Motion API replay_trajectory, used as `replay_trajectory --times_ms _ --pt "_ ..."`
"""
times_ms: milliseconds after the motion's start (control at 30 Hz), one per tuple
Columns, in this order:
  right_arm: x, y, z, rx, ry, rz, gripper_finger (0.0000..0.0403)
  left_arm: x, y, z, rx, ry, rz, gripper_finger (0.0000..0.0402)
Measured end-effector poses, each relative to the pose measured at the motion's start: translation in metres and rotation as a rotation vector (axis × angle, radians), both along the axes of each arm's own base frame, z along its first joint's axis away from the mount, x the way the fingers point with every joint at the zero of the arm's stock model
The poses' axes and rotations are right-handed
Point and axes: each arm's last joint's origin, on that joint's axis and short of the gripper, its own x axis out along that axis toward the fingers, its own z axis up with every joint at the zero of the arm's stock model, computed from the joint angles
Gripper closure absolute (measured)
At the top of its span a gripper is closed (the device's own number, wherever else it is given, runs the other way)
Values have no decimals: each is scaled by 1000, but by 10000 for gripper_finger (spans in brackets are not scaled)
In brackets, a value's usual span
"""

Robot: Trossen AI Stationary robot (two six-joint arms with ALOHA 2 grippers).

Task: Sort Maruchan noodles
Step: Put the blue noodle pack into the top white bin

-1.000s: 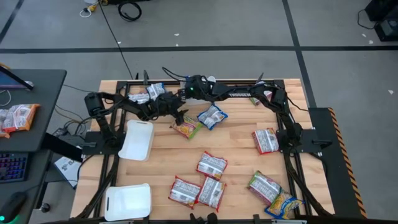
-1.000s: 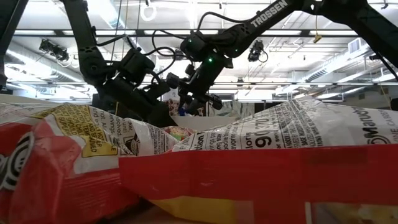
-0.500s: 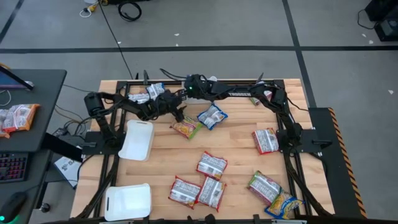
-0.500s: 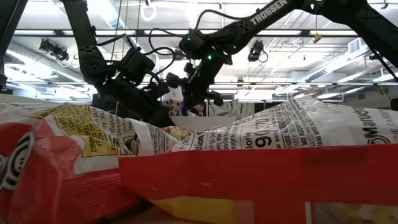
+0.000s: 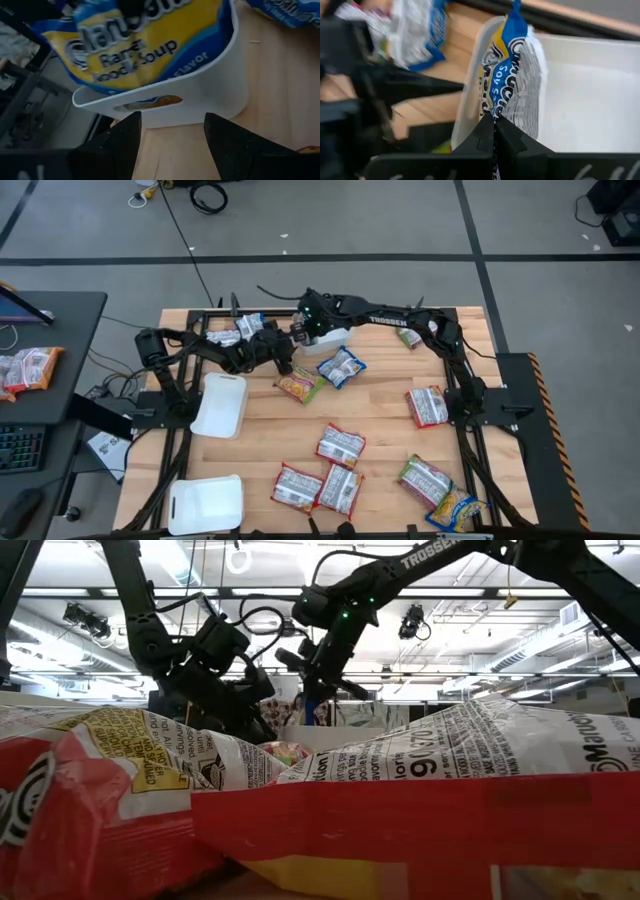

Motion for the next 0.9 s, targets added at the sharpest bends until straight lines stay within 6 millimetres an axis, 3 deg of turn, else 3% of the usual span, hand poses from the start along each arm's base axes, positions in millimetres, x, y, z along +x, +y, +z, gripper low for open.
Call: replay_trajectory --times_ms 333,467,667,900 --pt "1 -4 1 -66 -15 -53 393 3 1 5 -43 -104 6 179" --pt "1 -5 -9 -70 -34 -89 387 11 5 13 -54 -155 20 179" --pt "1 -6 -19 -109 -63 -140 381 17 9 15 -77 -95 38 179" --pt "2 -11 -15 -167 -65 -112 332 16 10 15 -56 -74 112 179"
